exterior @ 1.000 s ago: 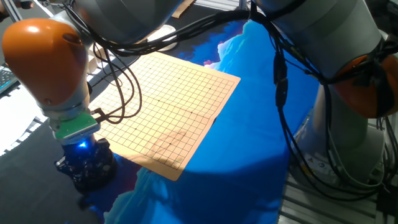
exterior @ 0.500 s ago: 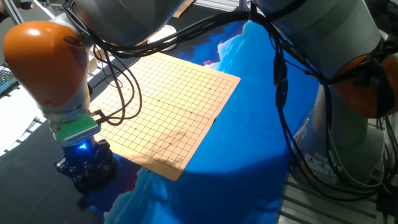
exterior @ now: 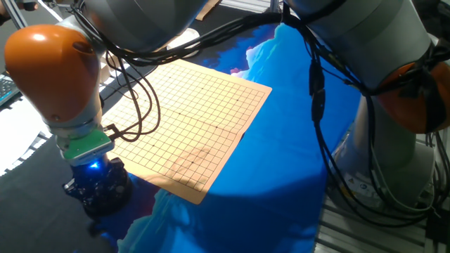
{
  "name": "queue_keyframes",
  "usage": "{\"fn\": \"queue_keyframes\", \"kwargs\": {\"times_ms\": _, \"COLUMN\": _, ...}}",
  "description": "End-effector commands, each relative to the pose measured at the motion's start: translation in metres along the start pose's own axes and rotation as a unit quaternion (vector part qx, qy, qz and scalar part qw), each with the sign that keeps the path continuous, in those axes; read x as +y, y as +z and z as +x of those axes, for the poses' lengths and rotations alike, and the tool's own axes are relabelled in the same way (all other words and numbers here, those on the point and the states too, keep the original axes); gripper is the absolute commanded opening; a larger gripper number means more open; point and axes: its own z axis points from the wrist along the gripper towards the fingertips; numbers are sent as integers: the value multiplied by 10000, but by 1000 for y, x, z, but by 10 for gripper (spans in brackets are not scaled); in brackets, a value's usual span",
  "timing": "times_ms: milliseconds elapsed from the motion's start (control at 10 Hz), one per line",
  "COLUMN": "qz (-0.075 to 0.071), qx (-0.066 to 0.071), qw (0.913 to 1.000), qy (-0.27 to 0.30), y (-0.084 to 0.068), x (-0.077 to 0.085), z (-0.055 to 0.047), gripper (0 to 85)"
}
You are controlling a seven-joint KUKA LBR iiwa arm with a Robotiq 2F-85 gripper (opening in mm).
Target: Play the first move as black on the 3-4 point in the upper right corner of the Go board
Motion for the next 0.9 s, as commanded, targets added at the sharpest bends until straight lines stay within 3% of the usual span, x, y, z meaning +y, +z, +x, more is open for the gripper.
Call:
{"fn": "queue_keyframes", "kwargs": {"times_ms": 0, "qz": 8, "qx": -3, "qw": 10000, "qy": -12, "y": 0, "x": 0, "z": 0, "gripper": 170}}
{"fn": "queue_keyframes", "kwargs": {"times_ms": 400, "qz": 39, "qx": -8, "qw": 10000, "qy": -51, "y": -2, "x": -1, "z": -1, "gripper": 170}}
{"fn": "queue_keyframes", "kwargs": {"times_ms": 500, "qz": 33, "qx": 50, "qw": 10000, "qy": -74, "y": -5, "x": -2, "z": -4, "gripper": 170}}
{"fn": "queue_keyframes", "kwargs": {"times_ms": 800, "qz": -1, "qx": 135, "qw": 9997, "qy": -178, "y": -16, "x": -8, "z": -21, "gripper": 170}}
